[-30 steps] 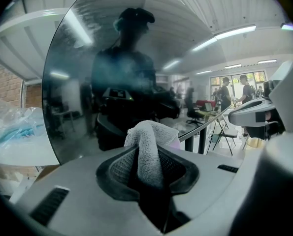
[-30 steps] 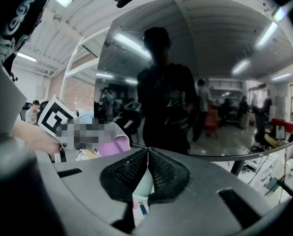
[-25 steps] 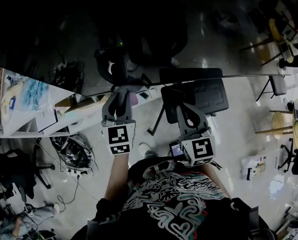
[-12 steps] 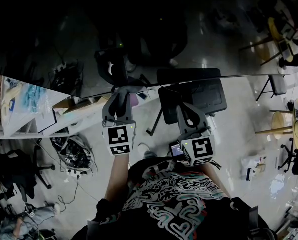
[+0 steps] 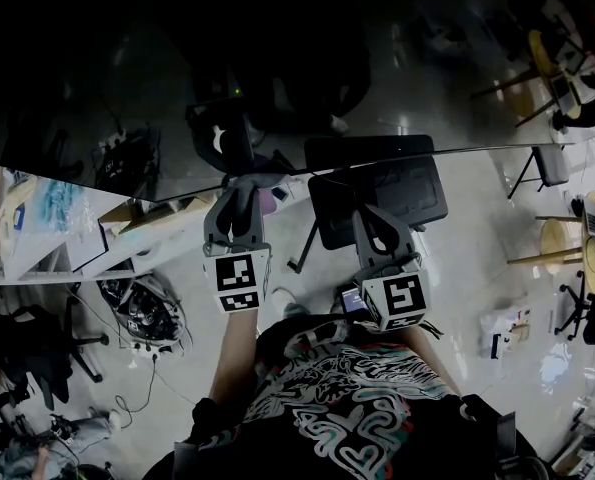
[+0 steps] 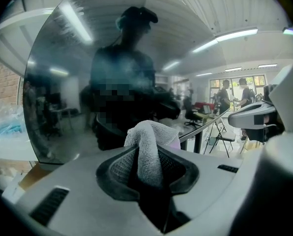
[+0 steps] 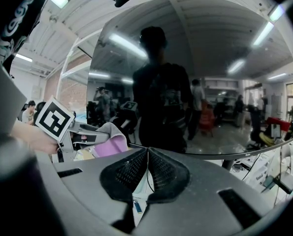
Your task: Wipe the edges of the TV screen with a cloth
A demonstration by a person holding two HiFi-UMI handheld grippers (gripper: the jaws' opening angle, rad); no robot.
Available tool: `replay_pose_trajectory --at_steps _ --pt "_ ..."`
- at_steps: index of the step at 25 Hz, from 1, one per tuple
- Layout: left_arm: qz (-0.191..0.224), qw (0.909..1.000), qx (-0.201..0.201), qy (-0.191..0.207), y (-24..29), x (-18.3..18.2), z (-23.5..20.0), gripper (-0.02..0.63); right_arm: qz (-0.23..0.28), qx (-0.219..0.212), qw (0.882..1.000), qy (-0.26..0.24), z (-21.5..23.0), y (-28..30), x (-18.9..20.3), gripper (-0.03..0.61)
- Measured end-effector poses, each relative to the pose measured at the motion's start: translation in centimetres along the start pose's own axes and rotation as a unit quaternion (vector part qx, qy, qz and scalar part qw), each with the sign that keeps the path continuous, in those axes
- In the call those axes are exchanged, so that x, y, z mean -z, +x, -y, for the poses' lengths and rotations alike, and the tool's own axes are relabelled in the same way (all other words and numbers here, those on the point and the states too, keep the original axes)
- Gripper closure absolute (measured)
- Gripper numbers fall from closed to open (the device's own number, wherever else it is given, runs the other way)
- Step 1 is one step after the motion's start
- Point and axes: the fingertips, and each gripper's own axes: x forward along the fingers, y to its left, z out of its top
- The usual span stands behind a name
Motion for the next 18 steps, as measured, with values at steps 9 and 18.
replay_pose_trajectory --at_steps 9,18 --pt "0.001 0.9999 0.014 0.001 0.2 -0.4 1.1 0.515 0.001 0.004 1.000 0.002 0.3 -0.4 -0.4 0.548" --pt "0.001 0.9997 0.025 0.003 0.9 -0.7 2.8 0.515 0.004 0.011 1.000 0.005 1.7 -0.9 -0.2 0.548"
